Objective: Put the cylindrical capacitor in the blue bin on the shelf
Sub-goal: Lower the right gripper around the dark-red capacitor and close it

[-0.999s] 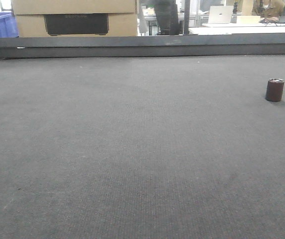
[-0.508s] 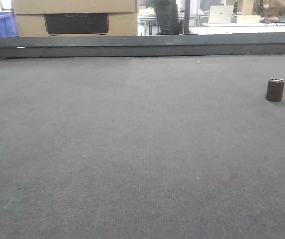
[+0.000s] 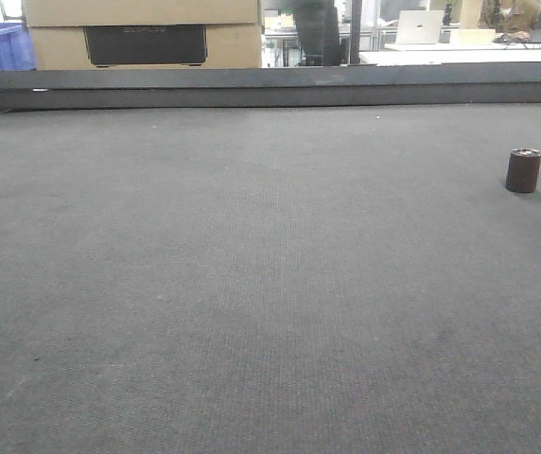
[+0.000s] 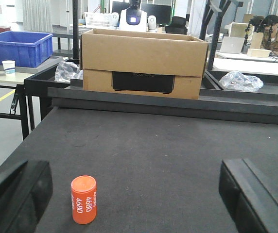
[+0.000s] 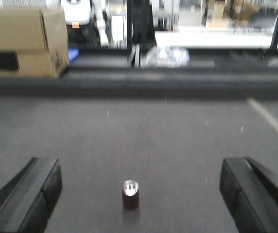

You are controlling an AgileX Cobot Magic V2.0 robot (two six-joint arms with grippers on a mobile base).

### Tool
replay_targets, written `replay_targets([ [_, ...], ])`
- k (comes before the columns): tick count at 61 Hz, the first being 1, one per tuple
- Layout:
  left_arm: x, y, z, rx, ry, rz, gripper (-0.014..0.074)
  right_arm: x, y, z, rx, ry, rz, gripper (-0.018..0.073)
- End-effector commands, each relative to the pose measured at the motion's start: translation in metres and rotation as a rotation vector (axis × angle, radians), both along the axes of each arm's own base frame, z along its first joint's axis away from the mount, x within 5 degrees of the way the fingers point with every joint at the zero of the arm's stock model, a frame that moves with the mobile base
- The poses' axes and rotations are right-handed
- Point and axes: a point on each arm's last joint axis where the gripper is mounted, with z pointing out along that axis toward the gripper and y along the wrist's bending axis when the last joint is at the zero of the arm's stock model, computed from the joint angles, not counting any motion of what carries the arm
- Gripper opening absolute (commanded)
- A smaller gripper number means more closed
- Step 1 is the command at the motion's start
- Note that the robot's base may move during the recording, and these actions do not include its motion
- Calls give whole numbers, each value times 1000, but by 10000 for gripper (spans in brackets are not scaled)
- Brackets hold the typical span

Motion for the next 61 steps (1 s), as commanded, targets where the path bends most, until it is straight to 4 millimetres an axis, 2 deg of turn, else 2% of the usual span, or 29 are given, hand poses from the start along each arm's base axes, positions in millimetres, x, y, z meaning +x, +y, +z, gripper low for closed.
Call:
replay_targets([
  [1, 0, 0, 4, -2, -16, -4, 610, 17, -1, -20, -10, 13, -11, 568],
  [12, 0, 0, 4, -2, -14, -4, 610, 46, -3, -69, -26, 49, -37, 568],
  [27, 0, 0, 4, -2, -14, -4, 610, 91, -3, -105, -75, -35, -40, 568],
  [35, 1, 0, 4, -1, -8, -4, 610, 118, -3, -127, -81, -3, -42, 568],
  [40, 3, -1, 3, -1, -2, -4, 608, 139, -2, -136, -85, 25, -36, 568],
  [53, 9, -1, 1, 2, 23, -4, 608, 193, -1, -145, -87, 20, -32, 568],
  [61, 10, -1, 1, 2, 26, -4, 608, 218, -1, -159, -87, 42, -31, 568],
])
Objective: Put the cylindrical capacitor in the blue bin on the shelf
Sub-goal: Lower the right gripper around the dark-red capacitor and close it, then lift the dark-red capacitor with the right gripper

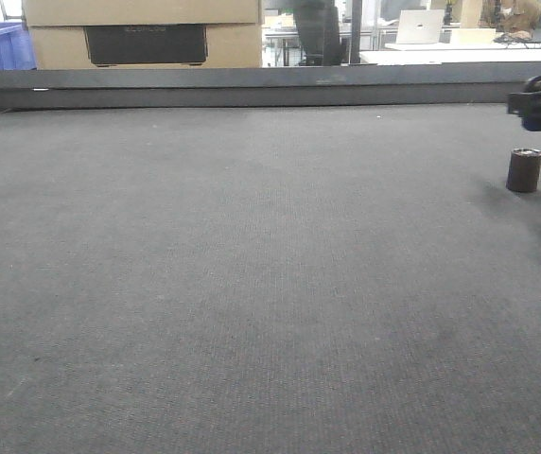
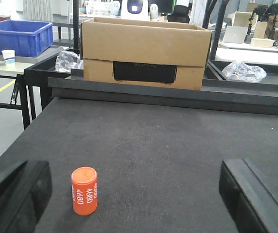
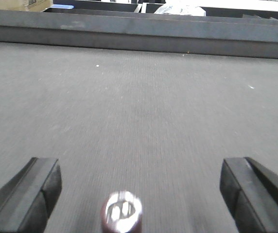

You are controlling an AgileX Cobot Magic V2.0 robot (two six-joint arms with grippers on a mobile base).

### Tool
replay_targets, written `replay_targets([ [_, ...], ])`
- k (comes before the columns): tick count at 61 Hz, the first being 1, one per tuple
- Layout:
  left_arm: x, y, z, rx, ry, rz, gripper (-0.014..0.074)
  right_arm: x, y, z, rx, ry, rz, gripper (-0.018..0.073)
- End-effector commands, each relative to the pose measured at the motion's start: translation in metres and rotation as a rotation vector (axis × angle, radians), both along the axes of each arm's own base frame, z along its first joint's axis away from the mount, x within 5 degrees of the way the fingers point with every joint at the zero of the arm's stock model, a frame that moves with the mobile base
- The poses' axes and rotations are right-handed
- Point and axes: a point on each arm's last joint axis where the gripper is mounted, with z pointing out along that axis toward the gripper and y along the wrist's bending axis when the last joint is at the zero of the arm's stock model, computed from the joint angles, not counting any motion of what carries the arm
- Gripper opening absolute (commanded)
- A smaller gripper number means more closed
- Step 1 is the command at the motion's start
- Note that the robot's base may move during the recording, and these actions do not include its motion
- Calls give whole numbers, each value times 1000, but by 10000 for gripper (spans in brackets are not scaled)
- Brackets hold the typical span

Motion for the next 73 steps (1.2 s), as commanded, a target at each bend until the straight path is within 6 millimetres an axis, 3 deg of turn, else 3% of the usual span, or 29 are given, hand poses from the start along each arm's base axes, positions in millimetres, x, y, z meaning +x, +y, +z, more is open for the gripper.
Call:
replay_targets([
  [1, 1, 0, 3, -2, -14, -4, 608, 16, 1, -8, -6, -1, 8, 568],
  [14, 1, 0, 3, -2, -14, -4, 608, 38, 1, -37, -6, 51, 8, 568],
  [35, 1, 0, 3, -2, -14, -4, 608, 41, 1, -58, -7, 93, 8, 557],
  [43, 1, 0, 3, -2, -14, -4, 608, 42, 1, -58, -7, 87, 8, 408],
  [49, 1, 0, 3, -2, -14, -4, 608, 41, 1, -58, -7, 91, 8, 199],
  [59, 0, 0, 3, -2, -13, -4, 608, 41, 1, -53, -7, 77, 8, -60],
  [65, 0, 0, 2, -1, -6, -4, 608, 41, 1, -37, -6, 39, 8, -145],
  [70, 0, 0, 0, 1, 12, -3, 608, 39, 1, -14, -6, -15, 8, -160],
  [73, 0, 0, -1, 2, 32, -3, 608, 35, 1, 9, -4, -62, 8, -160],
])
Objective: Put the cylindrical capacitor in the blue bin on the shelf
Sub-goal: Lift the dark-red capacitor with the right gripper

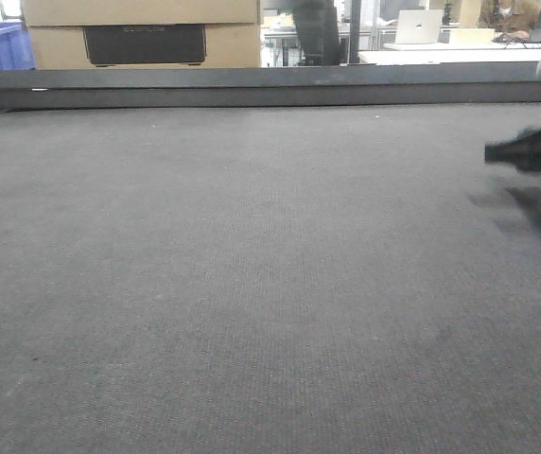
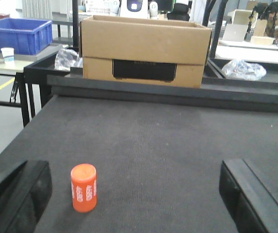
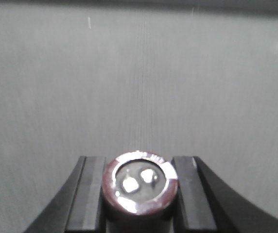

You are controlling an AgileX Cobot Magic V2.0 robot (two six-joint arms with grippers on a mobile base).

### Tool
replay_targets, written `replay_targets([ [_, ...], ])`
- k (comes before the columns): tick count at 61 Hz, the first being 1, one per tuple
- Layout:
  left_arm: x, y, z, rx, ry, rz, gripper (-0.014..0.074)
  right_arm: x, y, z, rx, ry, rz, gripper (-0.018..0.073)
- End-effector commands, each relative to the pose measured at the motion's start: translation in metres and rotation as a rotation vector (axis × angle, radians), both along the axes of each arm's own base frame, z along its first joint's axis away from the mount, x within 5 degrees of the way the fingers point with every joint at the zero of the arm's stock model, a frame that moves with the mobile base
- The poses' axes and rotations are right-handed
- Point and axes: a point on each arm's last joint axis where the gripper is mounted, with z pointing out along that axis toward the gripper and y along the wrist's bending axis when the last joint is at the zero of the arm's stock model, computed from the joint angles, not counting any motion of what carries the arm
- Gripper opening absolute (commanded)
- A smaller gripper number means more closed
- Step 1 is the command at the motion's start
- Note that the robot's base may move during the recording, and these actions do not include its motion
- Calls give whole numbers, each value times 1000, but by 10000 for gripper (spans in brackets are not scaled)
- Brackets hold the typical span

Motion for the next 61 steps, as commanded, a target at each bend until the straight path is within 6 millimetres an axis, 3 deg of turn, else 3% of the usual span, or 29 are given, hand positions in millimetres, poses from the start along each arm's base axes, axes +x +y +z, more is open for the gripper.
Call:
replay_targets([
  [1, 0, 0, 0, 1, 20, -3, 608, -4, 1, 42, -3, -124, 6, -160],
  [14, 4, 0, -13, 5, 66, 2, 608, -40, 1, 131, 6, -176, 14, -160],
  [23, 12, -1, -23, 10, 110, 1, 608, -76, 2, 168, 12, -77, 25, -160],
  [34, 24, -2, -35, 13, 145, 0, 608, -119, 2, 188, 17, 42, 36, -160],
  [52, 45, -5, -56, 13, 136, -7, 608, -181, 1, 184, 17, -11, 37, -160],
  [61, 69, -8, -63, 7, 74, -14, 582, -199, 1, 179, 17, -28, 37, -160],
])
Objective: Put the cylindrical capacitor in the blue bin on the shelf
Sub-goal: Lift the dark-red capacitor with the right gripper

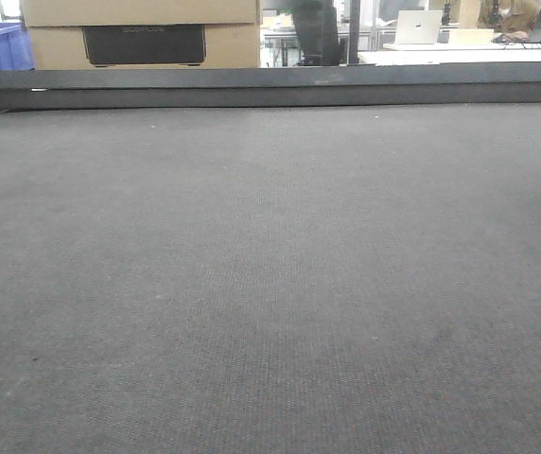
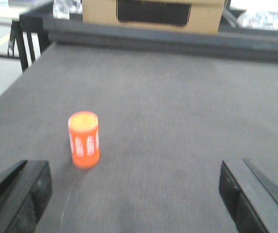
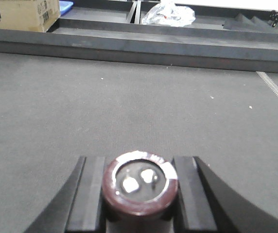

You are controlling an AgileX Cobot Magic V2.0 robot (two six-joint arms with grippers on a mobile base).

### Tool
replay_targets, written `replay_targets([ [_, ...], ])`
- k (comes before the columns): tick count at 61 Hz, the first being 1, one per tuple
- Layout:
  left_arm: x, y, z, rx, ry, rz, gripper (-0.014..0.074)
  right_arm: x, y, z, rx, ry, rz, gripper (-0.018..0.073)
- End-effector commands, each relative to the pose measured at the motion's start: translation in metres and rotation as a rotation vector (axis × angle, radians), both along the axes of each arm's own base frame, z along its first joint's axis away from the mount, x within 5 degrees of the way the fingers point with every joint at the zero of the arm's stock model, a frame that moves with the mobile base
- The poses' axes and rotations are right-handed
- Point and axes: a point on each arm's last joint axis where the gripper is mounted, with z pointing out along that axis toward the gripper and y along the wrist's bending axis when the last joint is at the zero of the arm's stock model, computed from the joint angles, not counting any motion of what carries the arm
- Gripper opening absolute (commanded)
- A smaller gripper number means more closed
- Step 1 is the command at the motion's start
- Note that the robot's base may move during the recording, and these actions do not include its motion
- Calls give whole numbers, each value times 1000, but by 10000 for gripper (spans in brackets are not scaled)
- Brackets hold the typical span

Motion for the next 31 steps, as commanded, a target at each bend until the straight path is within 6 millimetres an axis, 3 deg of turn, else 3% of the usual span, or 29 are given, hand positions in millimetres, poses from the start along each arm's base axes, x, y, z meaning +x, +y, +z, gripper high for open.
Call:
replay_targets([
  [1, 17, -2, -2, -7, -58, -3, 580, -9, 0, 1, -6, -36, 1, -160],
  [21, 110, 29, -52, -50, 35, 169, 580, -14, 0, 3, -6, -49, 1, -160],
  [31, 158, 32, -75, -46, 121, 170, 580, -14, 0, 3, -6, -49, 1, -160],
])
